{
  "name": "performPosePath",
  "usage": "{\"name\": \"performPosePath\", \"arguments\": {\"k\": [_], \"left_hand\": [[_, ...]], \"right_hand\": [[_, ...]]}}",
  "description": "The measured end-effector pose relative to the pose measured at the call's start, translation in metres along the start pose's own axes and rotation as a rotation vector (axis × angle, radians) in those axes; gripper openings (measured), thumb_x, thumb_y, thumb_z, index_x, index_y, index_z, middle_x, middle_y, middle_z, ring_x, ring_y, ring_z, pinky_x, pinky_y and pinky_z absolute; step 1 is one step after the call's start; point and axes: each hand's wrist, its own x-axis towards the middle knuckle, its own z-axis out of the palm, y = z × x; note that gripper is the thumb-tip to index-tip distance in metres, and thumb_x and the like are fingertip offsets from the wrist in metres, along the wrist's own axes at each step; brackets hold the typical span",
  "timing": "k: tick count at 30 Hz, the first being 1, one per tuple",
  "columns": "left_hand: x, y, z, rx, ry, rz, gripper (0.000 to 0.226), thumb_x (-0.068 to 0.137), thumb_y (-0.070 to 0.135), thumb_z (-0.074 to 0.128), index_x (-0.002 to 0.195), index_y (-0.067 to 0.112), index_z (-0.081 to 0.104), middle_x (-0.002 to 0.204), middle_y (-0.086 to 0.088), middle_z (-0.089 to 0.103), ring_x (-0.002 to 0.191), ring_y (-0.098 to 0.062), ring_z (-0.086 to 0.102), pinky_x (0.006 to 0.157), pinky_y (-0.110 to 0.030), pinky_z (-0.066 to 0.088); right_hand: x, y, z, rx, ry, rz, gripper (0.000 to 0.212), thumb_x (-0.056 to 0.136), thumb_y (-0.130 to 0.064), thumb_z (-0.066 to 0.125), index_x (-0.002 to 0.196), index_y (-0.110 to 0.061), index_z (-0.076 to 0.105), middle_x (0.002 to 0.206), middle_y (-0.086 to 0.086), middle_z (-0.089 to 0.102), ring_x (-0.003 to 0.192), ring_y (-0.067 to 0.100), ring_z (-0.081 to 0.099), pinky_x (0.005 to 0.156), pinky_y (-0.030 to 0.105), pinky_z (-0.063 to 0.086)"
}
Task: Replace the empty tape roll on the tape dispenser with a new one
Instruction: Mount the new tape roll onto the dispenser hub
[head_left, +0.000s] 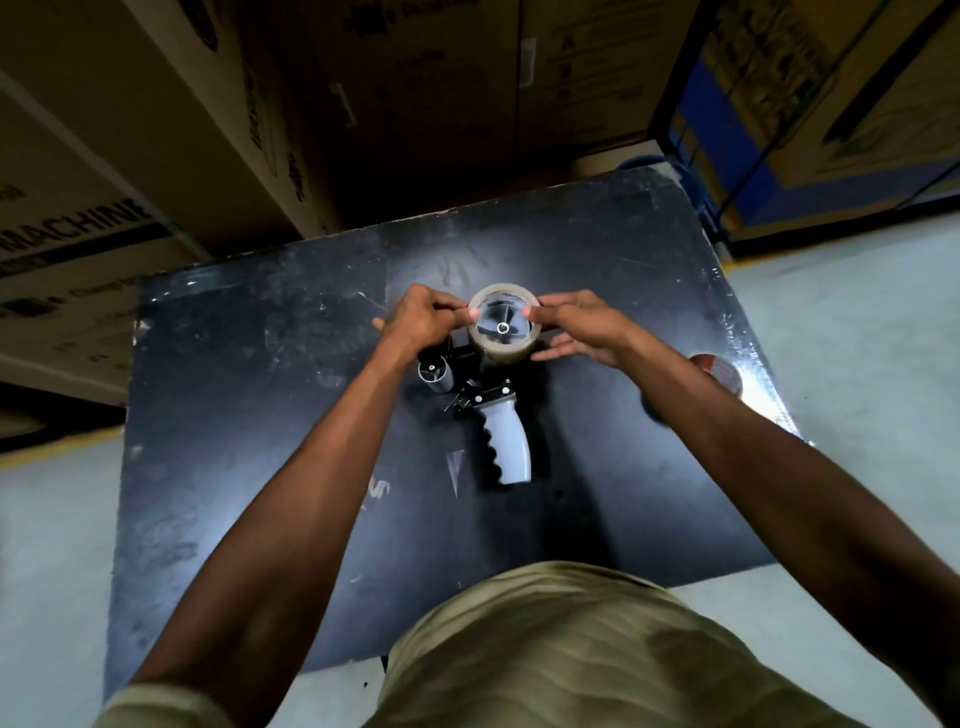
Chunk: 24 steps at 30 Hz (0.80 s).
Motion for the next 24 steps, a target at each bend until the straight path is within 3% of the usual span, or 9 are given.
{"name": "performPosePath", "arguments": {"k": [2, 5, 8, 10, 13, 20, 24], "left_hand": [[0.019, -0.018, 0.001, -0.04, -0.042, 0.026, 0.065, 0.019, 0.097, 0.06, 0.07, 0.059, 0.071, 0.081, 0.028, 0.073, 0.106, -0.021, 0.068, 0.109, -0.066, 0.033], [0.03, -0.026, 0.003, -0.056, -0.07, 0.007, 0.067, 0.016, 0.094, 0.064, 0.071, 0.056, 0.072, 0.077, 0.024, 0.074, 0.103, -0.022, 0.069, 0.107, -0.066, 0.035], [0.024, -0.017, -0.001, -0.067, -0.097, -0.013, 0.056, 0.033, 0.083, 0.076, 0.08, 0.051, 0.076, 0.084, 0.023, 0.075, 0.108, -0.022, 0.066, 0.109, -0.063, 0.036], [0.012, -0.005, -0.003, -0.078, -0.108, -0.019, 0.034, 0.063, 0.053, 0.084, 0.092, 0.035, 0.079, 0.089, 0.014, 0.076, 0.1, -0.016, 0.066, 0.108, -0.045, 0.042], [0.009, 0.002, -0.004, -0.082, -0.149, -0.001, 0.024, 0.083, 0.024, 0.077, 0.103, 0.012, 0.077, 0.092, -0.002, 0.073, 0.082, -0.009, 0.059, 0.081, -0.025, 0.047], [0.016, -0.001, -0.005, -0.054, -0.188, 0.038, 0.028, 0.085, 0.022, 0.075, 0.11, 0.01, 0.075, 0.101, -0.008, 0.074, 0.09, -0.011, 0.059, 0.075, -0.021, 0.046], [0.024, -0.004, -0.001, -0.036, -0.181, 0.067, 0.023, 0.079, 0.029, 0.08, 0.101, 0.023, 0.078, 0.091, 0.0, 0.074, 0.086, -0.01, 0.062, 0.085, -0.026, 0.047]], "right_hand": [[0.002, 0.002, -0.003, 0.037, -0.015, 0.015, 0.034, 0.092, -0.02, 0.072, 0.124, -0.009, 0.069, 0.117, 0.016, 0.073, 0.105, 0.032, 0.072, 0.08, 0.039, 0.063], [0.005, 0.006, -0.005, 0.071, -0.023, 0.031, 0.04, 0.09, -0.023, 0.075, 0.127, -0.008, 0.068, 0.117, 0.018, 0.074, 0.104, 0.032, 0.073, 0.081, 0.039, 0.062], [0.006, 0.009, -0.003, 0.083, 0.0, 0.02, 0.042, 0.09, -0.024, 0.075, 0.128, -0.009, 0.067, 0.114, 0.019, 0.074, 0.099, 0.03, 0.075, 0.076, 0.036, 0.062], [0.007, 0.01, 0.0, 0.064, 0.03, 0.0, 0.042, 0.089, -0.025, 0.076, 0.127, -0.008, 0.068, 0.111, 0.018, 0.075, 0.094, 0.028, 0.075, 0.073, 0.033, 0.062], [0.008, 0.009, 0.004, 0.027, 0.062, -0.027, 0.04, 0.09, -0.025, 0.075, 0.125, -0.007, 0.069, 0.104, 0.015, 0.076, 0.086, 0.026, 0.075, 0.074, 0.031, 0.063], [0.005, 0.009, -0.004, 0.009, -0.002, -0.034, 0.017, 0.093, -0.025, 0.071, 0.108, -0.018, 0.075, 0.091, 0.002, 0.079, 0.081, 0.014, 0.075, 0.071, 0.023, 0.059], [0.006, 0.018, -0.007, 0.069, 0.0, -0.033, 0.024, 0.092, -0.024, 0.073, 0.114, -0.014, 0.074, 0.106, 0.012, 0.077, 0.099, 0.025, 0.074, 0.089, 0.034, 0.059]]}}
